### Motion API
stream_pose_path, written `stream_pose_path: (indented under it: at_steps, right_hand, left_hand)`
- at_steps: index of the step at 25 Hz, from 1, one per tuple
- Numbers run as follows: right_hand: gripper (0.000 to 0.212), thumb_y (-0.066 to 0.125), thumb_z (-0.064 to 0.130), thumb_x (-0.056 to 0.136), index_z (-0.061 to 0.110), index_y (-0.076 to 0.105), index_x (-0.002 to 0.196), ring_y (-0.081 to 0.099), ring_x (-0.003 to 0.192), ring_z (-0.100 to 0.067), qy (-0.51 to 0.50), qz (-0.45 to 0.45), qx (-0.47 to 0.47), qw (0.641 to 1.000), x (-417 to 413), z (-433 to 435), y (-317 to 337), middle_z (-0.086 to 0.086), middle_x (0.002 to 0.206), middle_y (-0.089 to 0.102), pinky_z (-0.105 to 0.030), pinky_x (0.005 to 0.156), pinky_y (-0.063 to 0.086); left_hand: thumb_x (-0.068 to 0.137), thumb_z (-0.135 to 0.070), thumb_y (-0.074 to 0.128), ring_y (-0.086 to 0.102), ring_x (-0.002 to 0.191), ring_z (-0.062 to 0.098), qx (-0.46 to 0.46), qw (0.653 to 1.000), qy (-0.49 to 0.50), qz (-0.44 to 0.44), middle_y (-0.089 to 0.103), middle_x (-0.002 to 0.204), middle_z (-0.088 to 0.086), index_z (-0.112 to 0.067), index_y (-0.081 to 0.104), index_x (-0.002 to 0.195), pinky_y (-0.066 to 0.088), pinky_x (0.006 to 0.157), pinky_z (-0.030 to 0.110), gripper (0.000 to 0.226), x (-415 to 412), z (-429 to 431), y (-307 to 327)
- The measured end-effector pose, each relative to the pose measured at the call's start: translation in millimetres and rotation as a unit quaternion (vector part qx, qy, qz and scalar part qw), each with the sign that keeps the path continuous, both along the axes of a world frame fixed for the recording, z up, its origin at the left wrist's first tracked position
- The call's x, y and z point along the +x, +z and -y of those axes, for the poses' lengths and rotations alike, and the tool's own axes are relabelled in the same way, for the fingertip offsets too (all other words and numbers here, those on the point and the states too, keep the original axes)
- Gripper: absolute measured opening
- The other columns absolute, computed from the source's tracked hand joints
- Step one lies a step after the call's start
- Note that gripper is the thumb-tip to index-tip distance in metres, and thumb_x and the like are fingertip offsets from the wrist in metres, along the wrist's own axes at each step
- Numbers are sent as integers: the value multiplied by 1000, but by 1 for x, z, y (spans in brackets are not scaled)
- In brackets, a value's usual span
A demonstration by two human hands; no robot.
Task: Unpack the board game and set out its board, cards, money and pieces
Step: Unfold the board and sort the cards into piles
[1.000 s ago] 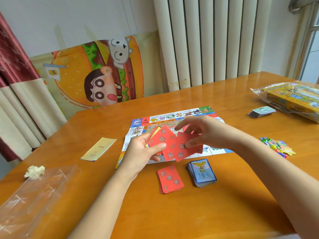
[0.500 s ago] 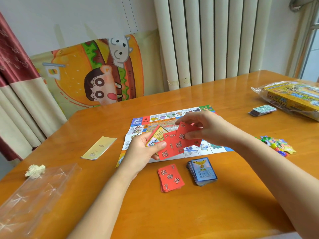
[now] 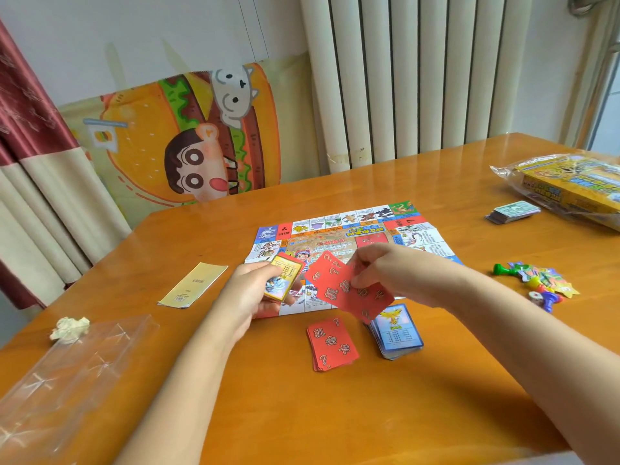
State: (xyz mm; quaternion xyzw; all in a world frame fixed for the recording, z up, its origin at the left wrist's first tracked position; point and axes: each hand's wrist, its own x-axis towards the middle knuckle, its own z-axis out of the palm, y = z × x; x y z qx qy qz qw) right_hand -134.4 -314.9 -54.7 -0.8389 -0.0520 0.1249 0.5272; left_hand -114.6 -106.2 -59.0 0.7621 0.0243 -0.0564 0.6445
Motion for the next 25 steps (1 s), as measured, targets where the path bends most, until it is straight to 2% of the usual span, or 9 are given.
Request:
stream_pose_path:
  at_steps: [3,5,8,11,15,17,19,22,25]
  right_hand:
    - [10,61,9,86,18,62,82,55,83,-22,5,6,-58,998,-3,-8,0,-4,86,62,-32,75,39]
    - [8,60,7,86,15,62,87,46,82,-21,25,-7,-8,1000,-6,-8,4,-4,88,59,-31,72,34]
    - [10,59,1,87,10,60,91,55,83,-22,64,-43,77,994,-11,-10,5,-11,94,63,-34,82,43]
    - [20,65,2,85,13,52,94,58,65,-23,65,-36,9,997,-18,-16,2,-15,95,64,-31,73,47]
    - [45,63,10,87,27,41,122,61,55,-12,91,-5,-157,983,-22,-25,-6,1,86,60,-24,61,47]
    - [49,63,16,87,29,40,128,62,66,-12,96,38,-232,967,-21,-27,-11,4,86,56,-26,61,47]
    - [51,66,24,86,27,43,131,59,87,-17,93,91,-295,947,-21,-29,-12,4,99,53,-31,72,47]
    - [62,71,43,81,28,42,134,42,117,-17,110,147,-318,930,-24,-27,-9,1,125,40,-30,87,40]
    - [84,75,59,66,38,34,137,25,129,-14,189,133,-355,906,-26,-21,-4,6,133,38,-39,102,36]
  left_hand:
    - [96,-7,42,60,44,12,33,999,9,14,71,64,3,-8,63,91,38,36,15,22,2,-8,2]
    - [97,-8,42,60,45,11,32,999,15,27,71,64,1,-8,63,93,40,37,16,22,4,-11,3]
    - [97,-9,43,61,47,10,34,999,17,26,71,65,1,-9,63,95,42,37,17,21,5,-13,2]
    - [96,-8,43,61,47,13,49,999,-5,-2,72,69,6,-6,63,96,39,36,17,20,5,-14,2]
    - [95,-9,46,62,47,16,124,984,-89,-92,71,71,12,-4,60,96,38,35,16,15,-1,-15,4]
    - [96,-10,45,66,52,19,153,968,-143,-136,72,75,16,-2,59,96,42,38,17,16,-6,-14,5]
    - [97,-9,44,69,60,25,151,958,-169,-173,72,82,22,-1,58,98,48,42,20,17,-8,-12,5]
    - [98,-9,42,70,64,29,146,955,-168,-195,71,83,24,-1,56,100,53,46,23,16,-9,-12,6]
    - [99,-9,41,70,64,30,141,957,-160,-198,71,83,25,0,54,100,53,46,23,16,-8,-13,6]
